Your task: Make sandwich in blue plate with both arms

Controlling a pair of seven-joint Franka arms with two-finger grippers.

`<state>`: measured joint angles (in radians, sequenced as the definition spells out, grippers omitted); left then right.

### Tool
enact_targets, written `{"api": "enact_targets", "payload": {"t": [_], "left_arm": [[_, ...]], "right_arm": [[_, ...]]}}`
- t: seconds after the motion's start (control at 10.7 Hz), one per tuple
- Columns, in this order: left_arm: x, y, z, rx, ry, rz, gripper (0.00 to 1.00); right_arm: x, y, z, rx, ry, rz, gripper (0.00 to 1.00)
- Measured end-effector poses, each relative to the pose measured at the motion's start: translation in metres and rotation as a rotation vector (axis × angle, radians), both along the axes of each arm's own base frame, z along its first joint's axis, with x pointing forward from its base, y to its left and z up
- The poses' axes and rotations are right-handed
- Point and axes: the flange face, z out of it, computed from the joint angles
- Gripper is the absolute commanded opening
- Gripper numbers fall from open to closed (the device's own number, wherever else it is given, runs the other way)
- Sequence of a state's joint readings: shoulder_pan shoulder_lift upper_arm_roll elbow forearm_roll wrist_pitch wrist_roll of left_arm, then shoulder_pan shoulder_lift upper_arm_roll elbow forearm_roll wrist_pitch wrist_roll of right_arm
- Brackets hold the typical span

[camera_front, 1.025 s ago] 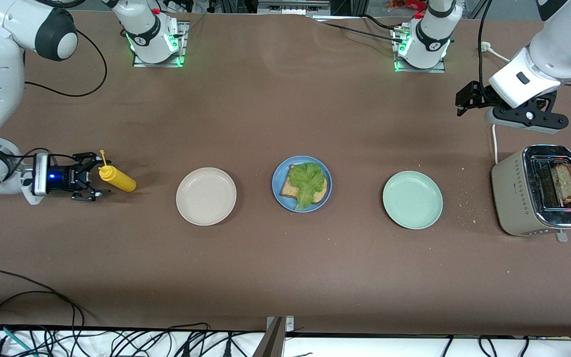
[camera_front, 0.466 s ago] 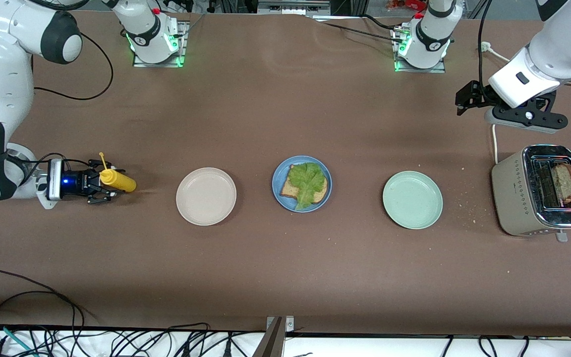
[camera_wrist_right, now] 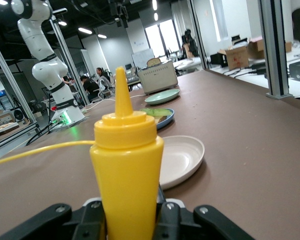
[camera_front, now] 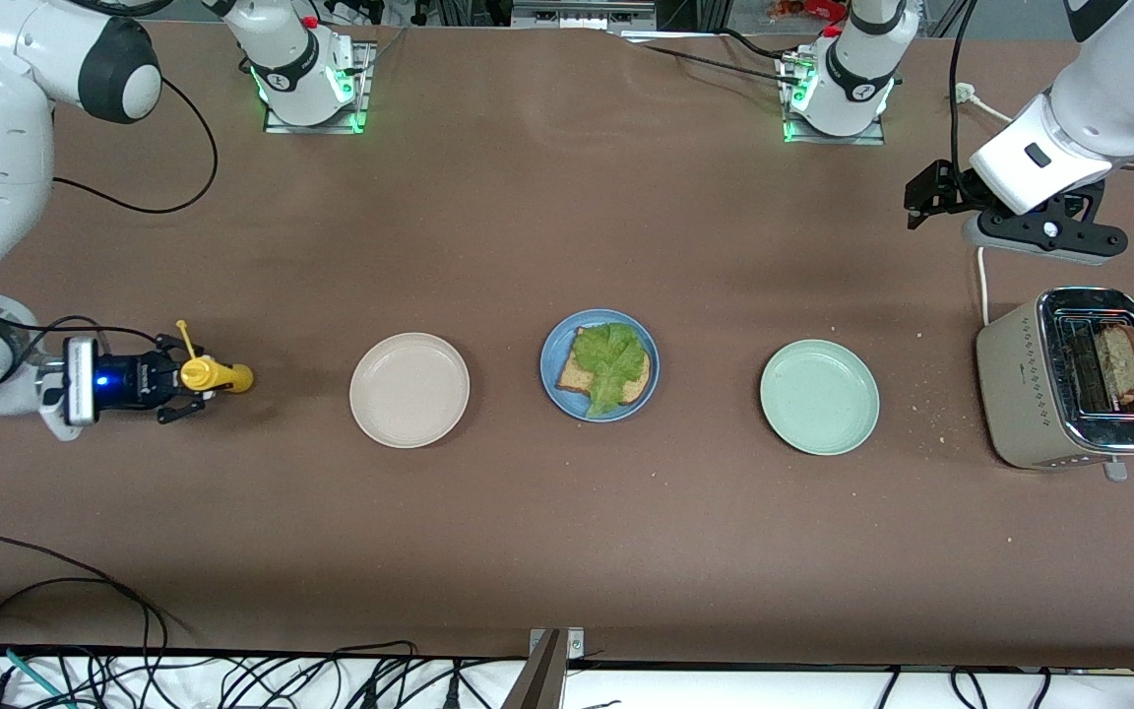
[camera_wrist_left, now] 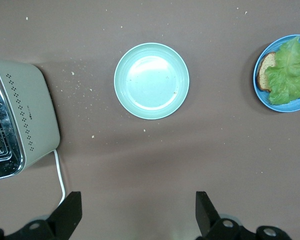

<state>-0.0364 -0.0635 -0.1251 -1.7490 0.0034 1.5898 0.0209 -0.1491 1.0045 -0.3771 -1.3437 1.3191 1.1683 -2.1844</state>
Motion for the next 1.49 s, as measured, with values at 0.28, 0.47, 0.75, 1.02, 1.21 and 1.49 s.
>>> {"api": "enact_targets", "payload": {"t": [0.28, 0.47, 0.75, 1.02, 1.21, 1.49], "left_arm": [[0.0, 0.0, 0.0, 0.0, 0.0, 0.0, 1.0], [0.0, 0.0, 0.0, 0.0, 0.0, 0.0, 1.0], [0.0, 0.0, 0.0, 0.0, 0.0, 0.001, 1.0], [0.0, 0.001, 0.0, 0.0, 0.003, 0.001, 1.0], [0.0, 0.001, 0.0, 0.0, 0.004, 0.001, 1.0], [0.0, 0.001, -0.001, 0.0, 0.005, 0.001, 1.0]], "right_arm": [[0.053, 0.048, 0.099, -0.152, 0.081, -0.009, 0.0], [0.079, 0.115, 0.154, -0.256, 0.14, -0.06, 0.0], [0.1, 0.242, 0.203, -0.486, 0.168, -0.181, 0.0], [0.087, 0.374, 0.23, -0.743, 0.138, -0.304, 0.0], [0.056, 0.471, 0.24, -0.936, 0.094, -0.392, 0.0], [-0.017, 0.599, 0.23, -1.192, 0.016, -0.513, 0.0]]}}
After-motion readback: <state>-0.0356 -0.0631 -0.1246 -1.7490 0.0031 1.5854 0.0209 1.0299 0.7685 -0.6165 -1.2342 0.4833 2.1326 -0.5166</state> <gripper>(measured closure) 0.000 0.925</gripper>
